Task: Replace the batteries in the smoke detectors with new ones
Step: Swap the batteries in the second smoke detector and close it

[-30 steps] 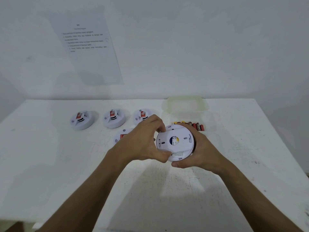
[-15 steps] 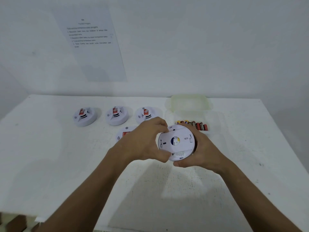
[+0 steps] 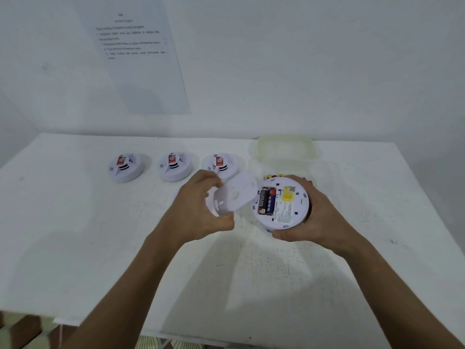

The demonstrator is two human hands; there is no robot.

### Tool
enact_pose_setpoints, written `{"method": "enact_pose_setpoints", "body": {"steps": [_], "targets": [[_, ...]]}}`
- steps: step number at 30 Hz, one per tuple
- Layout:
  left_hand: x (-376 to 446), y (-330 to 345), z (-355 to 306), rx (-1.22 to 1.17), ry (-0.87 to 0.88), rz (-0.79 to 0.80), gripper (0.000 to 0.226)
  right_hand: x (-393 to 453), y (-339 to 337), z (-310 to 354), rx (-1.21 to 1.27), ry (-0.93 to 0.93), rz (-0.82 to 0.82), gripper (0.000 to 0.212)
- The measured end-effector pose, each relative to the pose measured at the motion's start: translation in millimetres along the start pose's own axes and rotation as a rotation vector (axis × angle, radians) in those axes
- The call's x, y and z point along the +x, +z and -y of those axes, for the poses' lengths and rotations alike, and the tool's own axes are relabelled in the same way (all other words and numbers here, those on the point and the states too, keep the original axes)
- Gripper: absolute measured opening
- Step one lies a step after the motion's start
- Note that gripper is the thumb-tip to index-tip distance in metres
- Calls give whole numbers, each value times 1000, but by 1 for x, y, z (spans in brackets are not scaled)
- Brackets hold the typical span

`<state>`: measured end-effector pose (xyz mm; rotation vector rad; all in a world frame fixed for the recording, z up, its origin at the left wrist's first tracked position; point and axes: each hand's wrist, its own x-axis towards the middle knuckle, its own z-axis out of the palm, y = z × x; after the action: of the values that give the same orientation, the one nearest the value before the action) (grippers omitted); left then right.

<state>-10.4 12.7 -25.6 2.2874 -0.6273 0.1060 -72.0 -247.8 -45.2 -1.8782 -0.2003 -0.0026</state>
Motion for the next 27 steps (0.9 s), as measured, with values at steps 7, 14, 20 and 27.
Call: {"method": "enact_pose_setpoints", "body": {"steps": [7, 14, 20, 27], "targets": [[-39, 25, 37, 257, -239, 347, 64, -9, -19, 2, -5, 10, -6, 94], [-40, 28, 26, 180, -221, 328, 60, -8, -5, 1, -36, 18, 55, 93], [6, 9, -47, -8, 108, 251, 33, -8, -2, 4, -39, -2, 87, 93], [40, 35, -75, 262, 247, 510, 34, -21, -16, 3, -60, -10, 23, 89]]}}
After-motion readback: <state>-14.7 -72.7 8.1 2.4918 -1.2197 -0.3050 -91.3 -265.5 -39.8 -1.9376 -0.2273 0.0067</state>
